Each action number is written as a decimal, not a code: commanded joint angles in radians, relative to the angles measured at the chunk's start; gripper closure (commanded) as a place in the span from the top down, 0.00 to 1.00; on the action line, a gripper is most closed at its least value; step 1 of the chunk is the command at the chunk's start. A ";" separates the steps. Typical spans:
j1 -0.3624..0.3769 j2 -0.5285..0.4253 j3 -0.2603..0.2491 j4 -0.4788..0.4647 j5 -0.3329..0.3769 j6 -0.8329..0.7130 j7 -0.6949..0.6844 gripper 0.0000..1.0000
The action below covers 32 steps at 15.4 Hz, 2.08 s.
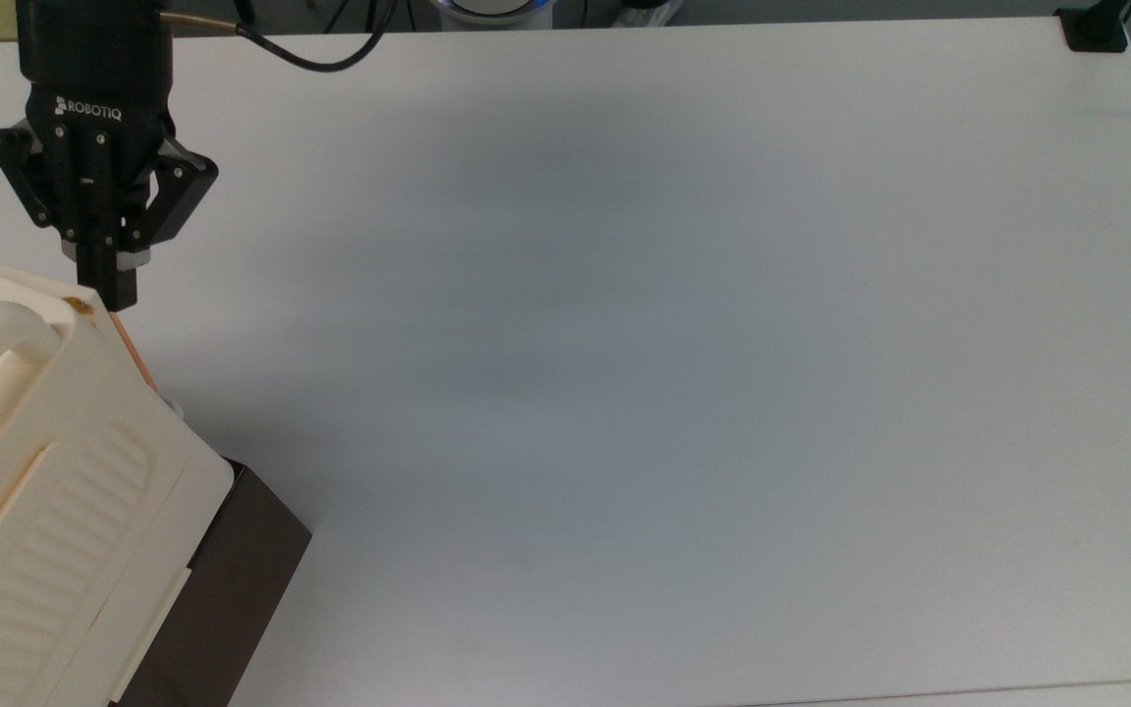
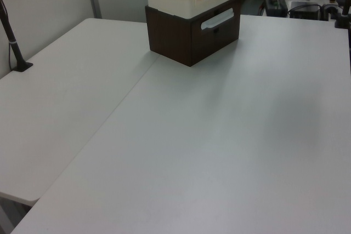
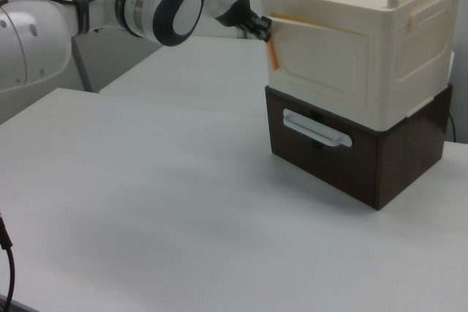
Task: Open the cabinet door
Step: 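Pull the handle outward, swinging the cabinet door open on its hinge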
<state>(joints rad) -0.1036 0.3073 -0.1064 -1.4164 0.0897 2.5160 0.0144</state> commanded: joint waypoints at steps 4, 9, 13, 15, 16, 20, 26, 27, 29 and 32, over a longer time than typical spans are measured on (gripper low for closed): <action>-0.034 -0.037 -0.012 -0.056 -0.011 -0.075 0.012 0.00; -0.033 -0.054 -0.009 -0.059 -0.011 -0.118 0.002 0.00; -0.031 -0.057 -0.007 -0.059 -0.013 -0.155 -0.001 0.00; -0.031 -0.069 -0.007 -0.061 -0.013 -0.196 -0.034 0.00; -0.034 -0.079 -0.007 -0.065 -0.013 -0.233 -0.059 0.00; -0.053 -0.168 -0.007 -0.101 -0.008 -0.380 -0.085 0.10; -0.100 -0.241 -0.009 -0.118 -0.004 -0.564 -0.177 0.75; -0.114 -0.252 -0.009 -0.118 -0.004 -0.603 -0.201 0.76; -0.134 -0.272 -0.012 -0.116 -0.005 -0.652 -0.238 0.79; -0.165 -0.286 -0.016 -0.116 -0.005 -0.680 -0.292 0.79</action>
<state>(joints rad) -0.2498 0.0734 -0.1154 -1.4863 0.0888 1.8621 -0.2123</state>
